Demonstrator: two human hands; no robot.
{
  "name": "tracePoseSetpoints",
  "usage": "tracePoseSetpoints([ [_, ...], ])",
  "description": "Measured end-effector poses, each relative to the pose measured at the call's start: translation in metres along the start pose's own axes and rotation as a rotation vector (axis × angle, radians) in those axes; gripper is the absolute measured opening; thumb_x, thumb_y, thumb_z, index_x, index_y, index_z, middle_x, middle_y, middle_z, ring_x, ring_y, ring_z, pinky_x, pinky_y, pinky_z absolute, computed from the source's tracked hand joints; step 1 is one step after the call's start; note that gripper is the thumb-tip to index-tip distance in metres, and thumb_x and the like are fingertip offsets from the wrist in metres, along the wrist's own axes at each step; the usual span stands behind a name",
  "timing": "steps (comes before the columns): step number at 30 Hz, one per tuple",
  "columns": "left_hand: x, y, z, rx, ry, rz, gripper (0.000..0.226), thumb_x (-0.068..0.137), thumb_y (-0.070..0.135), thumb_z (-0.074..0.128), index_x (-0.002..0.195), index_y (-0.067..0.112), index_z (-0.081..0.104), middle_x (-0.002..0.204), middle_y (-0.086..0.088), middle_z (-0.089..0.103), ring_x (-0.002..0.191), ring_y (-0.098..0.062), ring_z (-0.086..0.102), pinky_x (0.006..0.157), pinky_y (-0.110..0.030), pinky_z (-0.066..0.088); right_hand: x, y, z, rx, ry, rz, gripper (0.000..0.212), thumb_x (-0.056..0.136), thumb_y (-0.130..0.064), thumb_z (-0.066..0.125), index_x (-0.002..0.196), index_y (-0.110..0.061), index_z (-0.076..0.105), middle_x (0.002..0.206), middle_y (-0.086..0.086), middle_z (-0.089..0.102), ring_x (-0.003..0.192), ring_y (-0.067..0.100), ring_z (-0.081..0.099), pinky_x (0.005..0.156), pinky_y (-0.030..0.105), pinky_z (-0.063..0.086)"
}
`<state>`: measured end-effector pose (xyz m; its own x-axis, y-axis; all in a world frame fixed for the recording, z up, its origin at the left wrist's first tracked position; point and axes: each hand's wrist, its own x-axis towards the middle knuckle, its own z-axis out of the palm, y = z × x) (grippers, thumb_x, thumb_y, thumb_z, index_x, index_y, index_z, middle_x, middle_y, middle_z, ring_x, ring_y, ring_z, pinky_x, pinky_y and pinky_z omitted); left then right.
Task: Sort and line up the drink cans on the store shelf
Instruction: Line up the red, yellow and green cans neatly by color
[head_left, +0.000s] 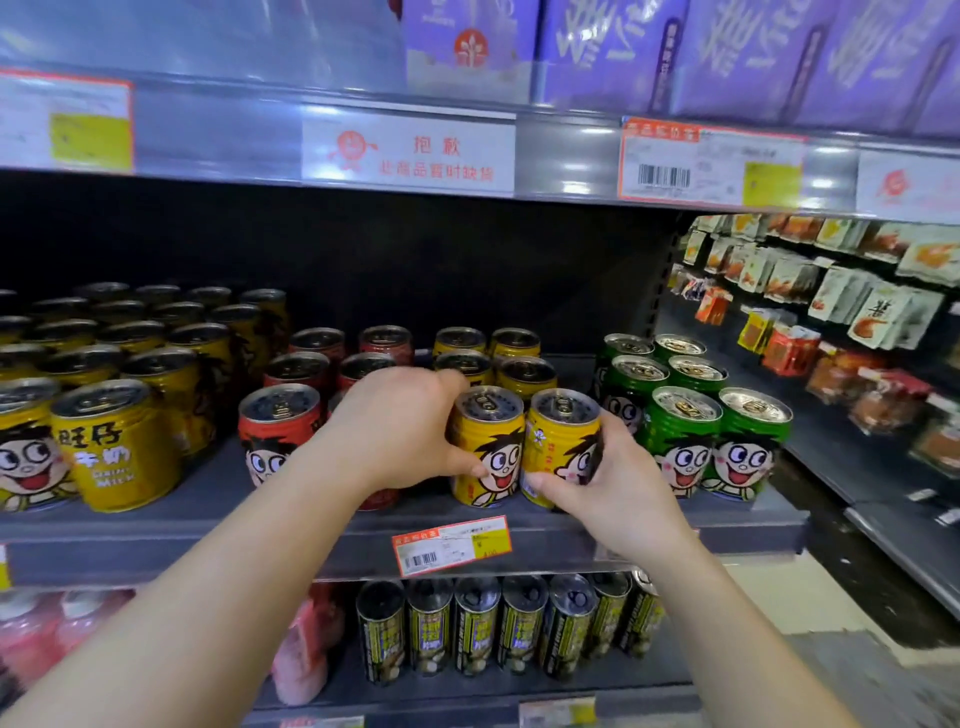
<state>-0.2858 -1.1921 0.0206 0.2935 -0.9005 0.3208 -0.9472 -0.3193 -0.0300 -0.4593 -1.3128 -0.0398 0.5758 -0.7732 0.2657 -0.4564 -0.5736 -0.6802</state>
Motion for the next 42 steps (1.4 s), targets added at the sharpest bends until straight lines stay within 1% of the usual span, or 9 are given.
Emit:
tracePoseSetpoints([
  [3, 0.001, -0.008, -0.007, -0.187, -0.115, -0.035, 0.090, 0.058, 0.066, 0.073, 0.135, 0.029, 0.043, 0.112, 0.010, 0.065, 0.101, -0.013, 0.060, 0.084, -0.032, 0.050, -0.004, -0.008, -0.018, 0.003, 0.076, -0.058, 0.104, 0.066, -0.054, 0.077, 0.148, -0.027, 0.019, 0.136, -0.008, 0.048, 0.118, 0.012, 0.052, 0.095, 0.033, 0.046],
  [6, 0.006, -0.022, -0.024, -0.488, -0.157, -0.067, 0.080, 0.063, 0.054, 0.077, 0.133, 0.031, 0.044, 0.104, 0.017, 0.064, 0.099, -0.003, 0.059, 0.085, -0.022, 0.047, 0.013, -0.024, -0.050, -0.060, 0.178, -0.162, 0.076, 0.077, -0.051, 0.068, 0.141, -0.028, 0.035, 0.114, -0.014, 0.057, 0.082, 0.002, 0.054, 0.069, 0.018, 0.043],
  [9, 0.029, -0.033, -0.030, -0.563, -0.060, -0.103, 0.058, 0.072, 0.040, 0.078, 0.123, 0.030, 0.053, 0.100, 0.014, 0.065, 0.096, -0.005, 0.061, 0.086, -0.024, 0.048, 0.052, -0.032, -0.065, -0.068, 0.067, -0.183, 0.047, 0.079, -0.041, 0.070, 0.122, -0.025, 0.059, 0.091, -0.011, 0.065, 0.063, 0.001, 0.053, 0.052, 0.009, 0.037],
  [15, 0.066, -0.042, -0.004, -0.247, -0.227, -0.148, 0.061, 0.068, 0.046, 0.075, 0.123, 0.028, 0.055, 0.119, 0.005, 0.060, 0.104, -0.015, 0.057, 0.091, -0.033, 0.048, 0.110, -0.038, -0.058, -0.206, -0.356, -0.141, 0.061, 0.073, -0.047, 0.075, 0.125, -0.021, 0.059, 0.107, -0.003, 0.061, 0.098, 0.012, 0.059, 0.083, 0.021, 0.044],
  [20, 0.069, -0.044, 0.001, -0.294, -0.258, -0.200, 0.067, 0.051, 0.058, 0.073, 0.110, 0.029, 0.063, 0.105, 0.010, 0.065, 0.094, -0.012, 0.061, 0.087, -0.036, 0.052, 0.125, -0.040, -0.059, -0.269, -0.513, -0.154, 0.067, 0.073, -0.048, 0.075, 0.131, -0.020, 0.055, 0.128, 0.000, 0.059, 0.116, 0.016, 0.054, 0.100, 0.026, 0.039],
  [29, 0.069, -0.042, 0.005, -0.500, -0.285, -0.208, 0.047, 0.070, 0.034, 0.080, 0.114, 0.028, 0.063, 0.109, 0.011, 0.067, 0.098, -0.006, 0.061, 0.093, -0.030, 0.048, 0.133, -0.021, -0.060, -0.209, -0.505, -0.188, 0.053, 0.070, -0.051, 0.075, 0.115, -0.024, 0.065, 0.096, -0.012, 0.064, 0.098, 0.008, 0.059, 0.085, 0.021, 0.041],
  [34, 0.070, -0.033, 0.004, -0.600, -0.326, -0.173, 0.051, 0.078, 0.022, 0.076, 0.125, 0.024, 0.058, 0.102, 0.016, 0.062, 0.092, 0.001, 0.057, 0.085, -0.019, 0.043, 0.132, -0.010, -0.073, -0.198, -0.531, -0.203, 0.042, 0.077, -0.043, 0.072, 0.115, -0.025, 0.064, 0.099, -0.011, 0.066, 0.096, 0.005, 0.059, 0.086, 0.019, 0.042],
  [38, 0.069, -0.038, 0.000, -0.602, -0.369, -0.148, 0.055, 0.079, 0.015, 0.074, 0.130, 0.023, 0.053, 0.113, 0.011, 0.065, 0.102, -0.004, 0.060, 0.094, -0.025, 0.045, 0.131, -0.011, -0.074, -0.174, -0.508, -0.185, 0.052, 0.078, -0.048, 0.069, 0.124, -0.027, 0.059, 0.108, -0.010, 0.062, 0.102, 0.004, 0.056, 0.088, 0.018, 0.038],
  [42, 0.065, -0.042, -0.008, -0.660, -0.187, -0.207, 0.050, 0.079, 0.020, 0.074, 0.126, 0.022, 0.056, 0.104, 0.015, 0.064, 0.091, 0.003, 0.057, 0.076, -0.014, 0.042, 0.139, -0.019, -0.068, -0.234, -0.394, -0.274, 0.051, 0.084, -0.051, 0.061, 0.129, -0.029, 0.053, 0.103, -0.008, 0.062, 0.093, 0.005, 0.056, 0.074, 0.012, 0.038],
])
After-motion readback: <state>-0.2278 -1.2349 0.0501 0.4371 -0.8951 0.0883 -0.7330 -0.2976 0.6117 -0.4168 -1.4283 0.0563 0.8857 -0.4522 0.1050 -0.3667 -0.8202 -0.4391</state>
